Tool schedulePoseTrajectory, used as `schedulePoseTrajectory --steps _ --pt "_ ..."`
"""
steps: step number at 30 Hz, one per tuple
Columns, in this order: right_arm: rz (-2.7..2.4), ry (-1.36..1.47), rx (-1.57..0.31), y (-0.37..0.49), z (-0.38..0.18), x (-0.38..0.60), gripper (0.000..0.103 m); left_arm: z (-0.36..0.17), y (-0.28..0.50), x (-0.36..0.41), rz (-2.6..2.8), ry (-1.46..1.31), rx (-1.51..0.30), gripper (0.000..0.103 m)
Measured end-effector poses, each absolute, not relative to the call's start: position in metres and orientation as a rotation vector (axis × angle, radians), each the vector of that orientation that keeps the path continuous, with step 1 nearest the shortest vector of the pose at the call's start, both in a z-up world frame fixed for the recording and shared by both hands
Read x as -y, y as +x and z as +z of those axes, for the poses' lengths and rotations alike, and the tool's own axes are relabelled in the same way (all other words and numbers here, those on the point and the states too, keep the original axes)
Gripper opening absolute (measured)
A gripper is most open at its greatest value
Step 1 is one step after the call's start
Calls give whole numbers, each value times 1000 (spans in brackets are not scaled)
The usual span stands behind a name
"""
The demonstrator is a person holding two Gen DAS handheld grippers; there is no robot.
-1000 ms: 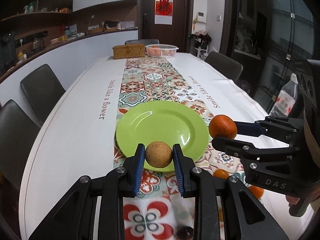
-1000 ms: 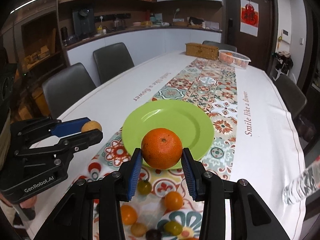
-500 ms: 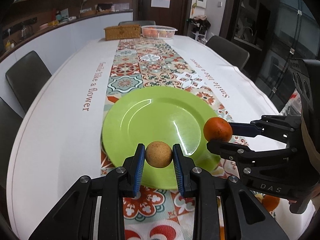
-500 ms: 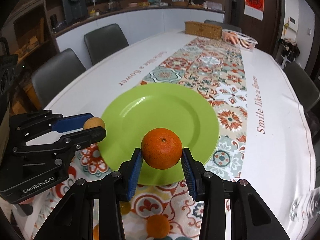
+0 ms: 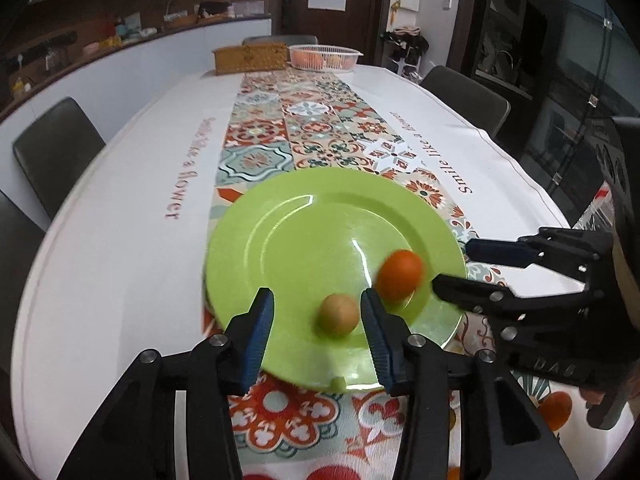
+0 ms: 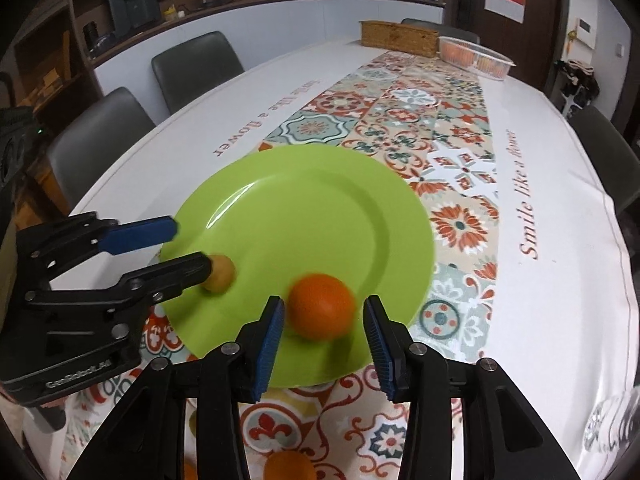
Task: Organize fruits
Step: 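Carry both fruits over the green plate and open both tools, then withdraw both tools from the plate toward the remaining fruits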
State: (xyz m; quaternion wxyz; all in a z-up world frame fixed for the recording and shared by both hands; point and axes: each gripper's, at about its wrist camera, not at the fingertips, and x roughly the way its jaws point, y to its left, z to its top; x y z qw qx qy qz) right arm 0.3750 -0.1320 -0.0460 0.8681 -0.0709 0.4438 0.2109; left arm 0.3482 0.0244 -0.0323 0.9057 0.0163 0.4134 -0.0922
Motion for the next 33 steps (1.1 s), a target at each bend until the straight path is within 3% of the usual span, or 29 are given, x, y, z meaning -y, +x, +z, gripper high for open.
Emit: schedulePoseTrajectory --steps 4,6,12,15,19,23,33 --pt "410 -143 -889 358 -34 140 47 -18 324 -23 -166 54 -808 52" --pt "396 -148 -862 346 -27 144 54 -9 309 -21 -155 64 -779 54" --pt "367 -154 -762 300 4 154 58 20 267 -15 -150 65 -708 64" --pt "361 -141 -733 282 15 158 66 33 246 -11 -138 64 -676 71" --pt "343 -135 -694 255 29 164 66 46 219 -9 -123 63 -637 82" --pt "321 -131 -661 232 36 170 72 55 193 -6 -87 82 -593 91" --pt "276 -98 -667 189 31 183 73 51 150 -1 -81 68 -591 93"
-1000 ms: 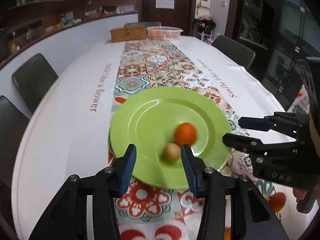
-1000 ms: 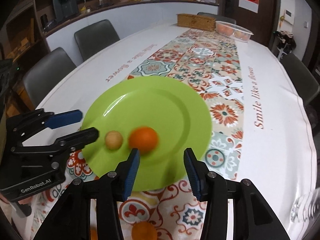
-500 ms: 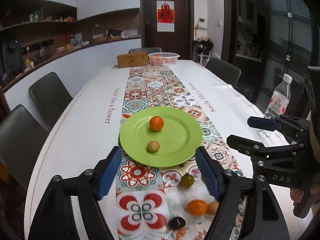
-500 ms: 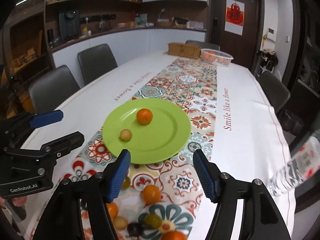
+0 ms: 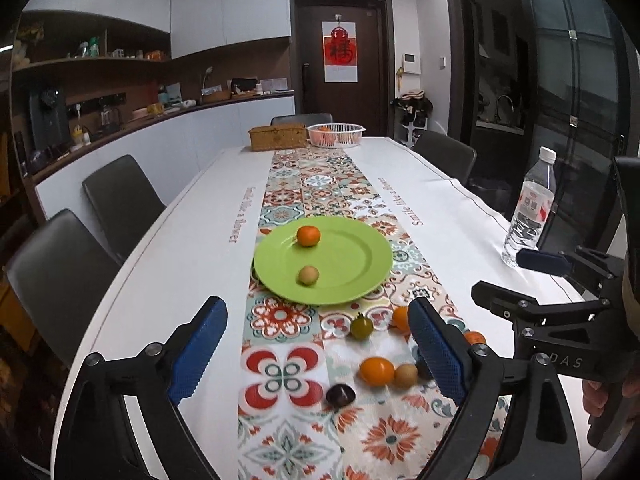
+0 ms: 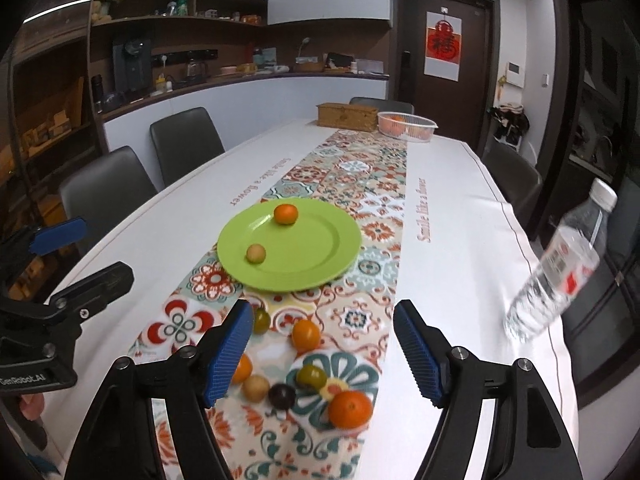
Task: Organize fruits
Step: 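Withdraw both tools from the plate toward the remaining fruits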
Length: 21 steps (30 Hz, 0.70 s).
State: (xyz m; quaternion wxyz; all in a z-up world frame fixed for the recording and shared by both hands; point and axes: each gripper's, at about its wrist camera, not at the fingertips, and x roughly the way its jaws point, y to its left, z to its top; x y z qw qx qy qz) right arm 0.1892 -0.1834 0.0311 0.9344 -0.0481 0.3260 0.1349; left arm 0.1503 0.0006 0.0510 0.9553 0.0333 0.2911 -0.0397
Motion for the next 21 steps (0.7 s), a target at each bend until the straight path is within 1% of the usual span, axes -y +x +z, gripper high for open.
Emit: schedulePoseTrajectory --steps 10,21 --pt "236 -53 -742 164 5 199 73 27 131 4 -75 55 -657 93" --pt "196 -42 -834 159 -25 207 73 -6 135 6 -89 52 -757 92"
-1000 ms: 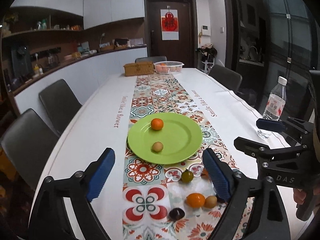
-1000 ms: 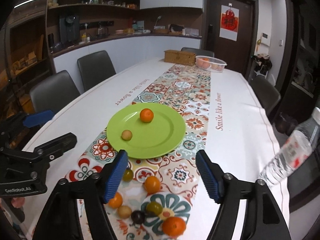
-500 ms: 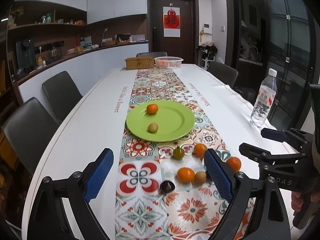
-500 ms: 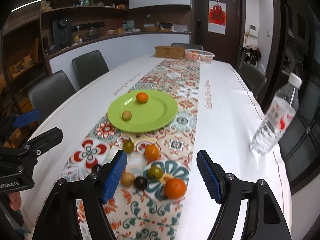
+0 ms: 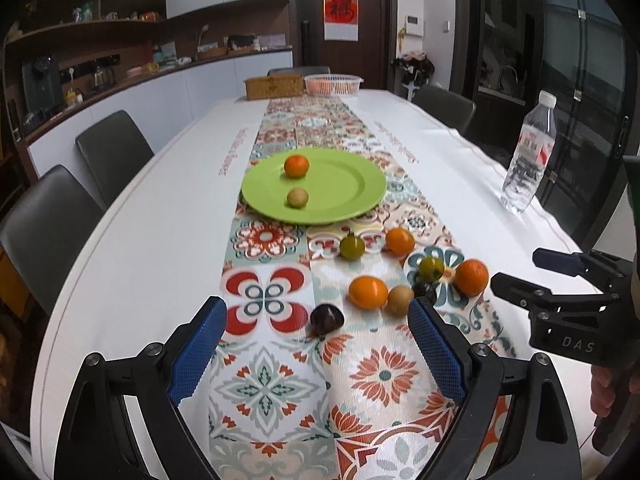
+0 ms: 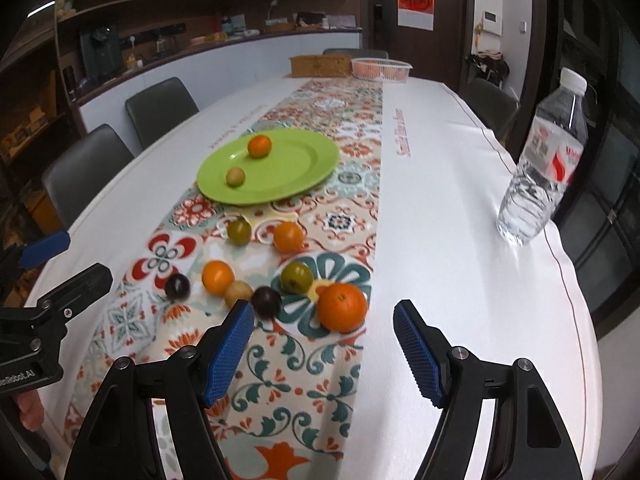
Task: Organize fruits
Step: 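Withdraw both tools from the plate toward the remaining fruits, then grasp the dark plum with the left tool while the right tool grasps an orange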
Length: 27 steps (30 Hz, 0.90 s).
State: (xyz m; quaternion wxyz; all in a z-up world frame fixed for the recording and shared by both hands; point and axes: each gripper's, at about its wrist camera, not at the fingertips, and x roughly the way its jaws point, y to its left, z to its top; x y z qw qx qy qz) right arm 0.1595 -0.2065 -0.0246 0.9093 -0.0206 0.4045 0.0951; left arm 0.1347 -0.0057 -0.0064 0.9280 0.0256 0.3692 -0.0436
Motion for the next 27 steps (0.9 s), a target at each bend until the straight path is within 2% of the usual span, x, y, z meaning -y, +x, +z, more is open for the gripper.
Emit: schedulePoseTrajectory --steps 15,23,27 --pt "144 -44 -924 181 -61 211 73 -50 167 3 -83 55 -891 90" --pt "139 -37 -954 195 -72 211 70 -62 186 2 -87 41 -933 79" --pt "146 -29 -966 201 -76 211 63 -68 194 2 -98 27 -953 70"
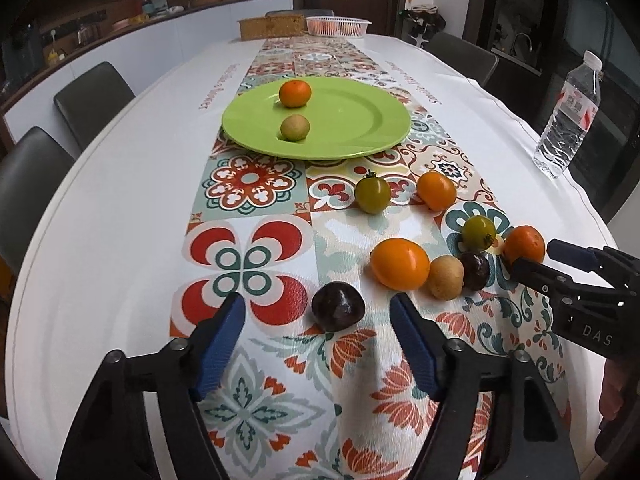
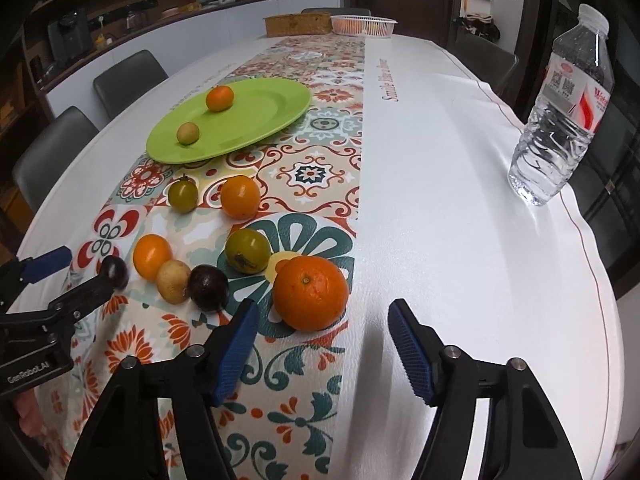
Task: Organize fruits
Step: 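Grasp the dark plum with the left tool while the right tool grasps an orange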
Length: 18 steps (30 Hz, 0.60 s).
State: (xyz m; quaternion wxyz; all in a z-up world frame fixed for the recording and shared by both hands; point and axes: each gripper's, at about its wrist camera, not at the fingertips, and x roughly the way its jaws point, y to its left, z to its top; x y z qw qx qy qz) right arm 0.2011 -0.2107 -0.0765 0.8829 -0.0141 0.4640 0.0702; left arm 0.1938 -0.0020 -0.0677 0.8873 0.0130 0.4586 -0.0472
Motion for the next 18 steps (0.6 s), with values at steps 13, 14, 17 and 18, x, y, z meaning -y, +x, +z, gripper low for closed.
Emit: schedulePoseTrajectory --steps 13,14,17,18 --pt "186 -11 -989 209 -83 207 42 -76 204 7 -147 -9 -996 30" --pt "187 -12 -988 210 -83 207 42 -75 203 7 -145 -6 -995 29" --pt "191 -12 -986 209 -83 207 42 -75 203 8 -145 -2 -995 29" --pt "191 -13 -986 208 -83 207 42 -75 203 8 -146 0 -994 29"
